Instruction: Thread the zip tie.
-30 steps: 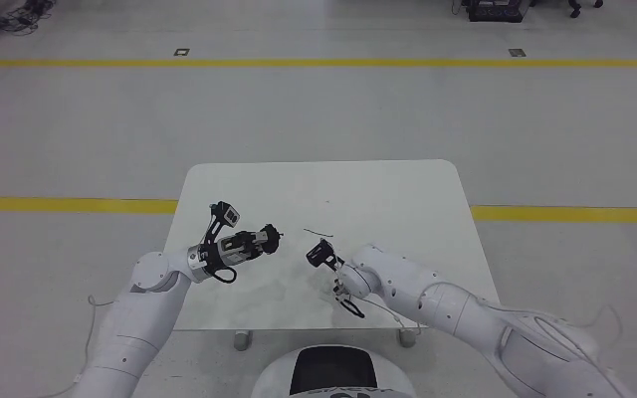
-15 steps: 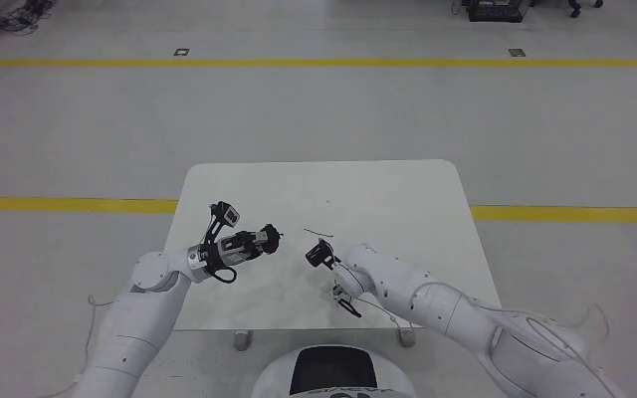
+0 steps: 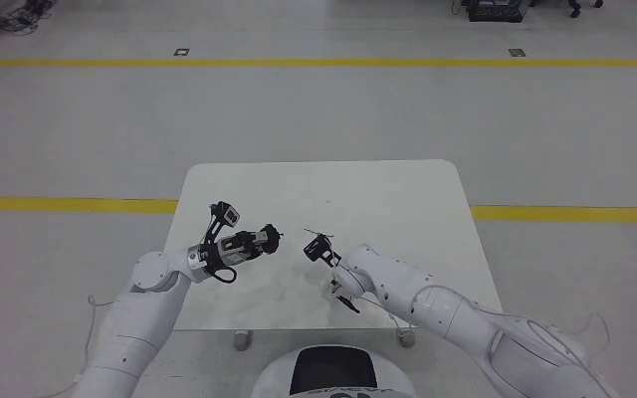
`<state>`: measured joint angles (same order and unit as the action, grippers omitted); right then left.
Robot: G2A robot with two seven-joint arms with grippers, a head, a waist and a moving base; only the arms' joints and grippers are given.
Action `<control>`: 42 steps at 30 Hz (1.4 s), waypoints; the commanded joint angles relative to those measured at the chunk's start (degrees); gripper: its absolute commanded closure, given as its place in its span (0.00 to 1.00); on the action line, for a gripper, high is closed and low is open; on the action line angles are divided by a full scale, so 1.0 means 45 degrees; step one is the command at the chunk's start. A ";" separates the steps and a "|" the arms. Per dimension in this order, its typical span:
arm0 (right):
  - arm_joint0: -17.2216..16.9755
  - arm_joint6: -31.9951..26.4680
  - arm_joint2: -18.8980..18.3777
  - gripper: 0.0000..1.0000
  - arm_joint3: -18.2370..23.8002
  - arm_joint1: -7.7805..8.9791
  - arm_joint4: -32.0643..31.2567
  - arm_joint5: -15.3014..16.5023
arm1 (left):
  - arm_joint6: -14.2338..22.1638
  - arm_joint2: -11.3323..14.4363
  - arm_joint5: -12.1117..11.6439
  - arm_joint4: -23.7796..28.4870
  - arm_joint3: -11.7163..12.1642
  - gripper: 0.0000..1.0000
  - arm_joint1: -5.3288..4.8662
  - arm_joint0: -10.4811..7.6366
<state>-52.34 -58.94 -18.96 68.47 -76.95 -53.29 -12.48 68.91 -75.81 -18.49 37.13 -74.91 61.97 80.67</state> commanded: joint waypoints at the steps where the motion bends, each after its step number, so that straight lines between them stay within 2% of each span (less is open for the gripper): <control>1: -0.0022 -0.0037 -0.0063 0.89 0.0034 -0.0039 -0.0093 0.0097 | 0.0000 0.0000 0.0000 0.0000 0.0000 1.00 0.0000 0.0000; 7: -0.0262 -0.0161 -0.0408 0.89 0.0536 0.0044 -0.0544 -0.0016 | 0.0000 0.0000 0.0000 0.0000 0.0000 1.00 0.0000 0.0000; 26: -0.2161 -0.1845 -0.2181 0.87 0.3335 0.1083 -0.2829 -0.0774 | 0.0000 0.0000 0.0000 0.0000 0.0000 1.00 0.0000 0.0000; 33: -0.2754 -0.1850 -0.2995 0.88 0.3675 0.1346 -0.3114 -0.0529 | 0.0000 0.0000 0.0000 0.0000 0.0000 1.00 0.0000 0.0000; 42: -0.3010 -0.1867 -0.3365 0.89 0.3625 0.1309 -0.3146 -0.0135 | 0.0000 0.0000 0.0000 0.0000 0.0000 1.00 0.0000 0.0000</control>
<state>-65.80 -67.36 -34.01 84.77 -71.02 -67.42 -13.17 68.91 -75.81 -18.49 37.13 -74.91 61.97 80.67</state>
